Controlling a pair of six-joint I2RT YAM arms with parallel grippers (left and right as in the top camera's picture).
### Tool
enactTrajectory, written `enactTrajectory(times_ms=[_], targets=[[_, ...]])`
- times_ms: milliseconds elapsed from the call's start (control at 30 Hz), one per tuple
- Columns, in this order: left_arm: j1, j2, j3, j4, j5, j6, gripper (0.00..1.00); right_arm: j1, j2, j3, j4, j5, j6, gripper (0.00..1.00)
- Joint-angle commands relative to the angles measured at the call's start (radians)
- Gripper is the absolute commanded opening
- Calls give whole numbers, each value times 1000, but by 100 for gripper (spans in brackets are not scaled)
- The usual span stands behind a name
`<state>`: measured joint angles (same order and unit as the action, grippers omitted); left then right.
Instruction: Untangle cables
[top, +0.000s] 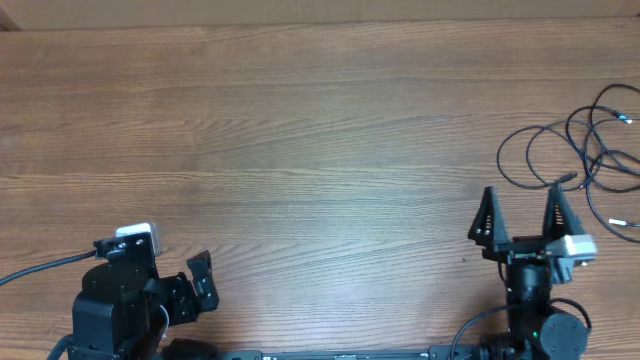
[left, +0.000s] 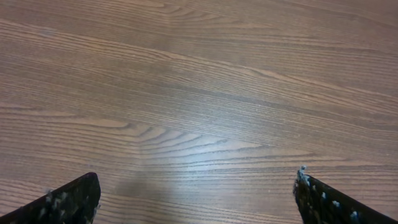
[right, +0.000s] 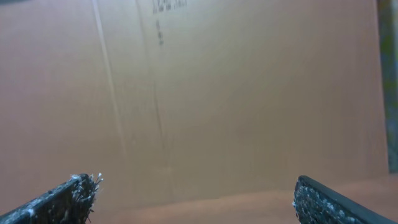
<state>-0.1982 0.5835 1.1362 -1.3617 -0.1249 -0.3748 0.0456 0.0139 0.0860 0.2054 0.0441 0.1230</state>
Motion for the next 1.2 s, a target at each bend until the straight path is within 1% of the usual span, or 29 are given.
enactTrajectory(times_ms=[0,100,267,367,400,1167], targets=[[2,-8,-3,3,-13,1,100,-4,-11,-44,10,-20,-53,100],[2,-8,-2,3,-13,1,99,-4,-11,-79,-10,-19,-81,100],[2,-8,-3,2,-13,1,99,-4,-11,-78,-141,-20,-100,100],[2,-8,-2,3,-13,1,99,-4,-11,-78,-274,-29,-102,100],[2,-8,-2,3,-13,1,100,-4,-11,-78,-292,-39,-102,100],[2,-8,-2,2,-13,1,100,-4,-11,-78,-290,-42,-102,100]])
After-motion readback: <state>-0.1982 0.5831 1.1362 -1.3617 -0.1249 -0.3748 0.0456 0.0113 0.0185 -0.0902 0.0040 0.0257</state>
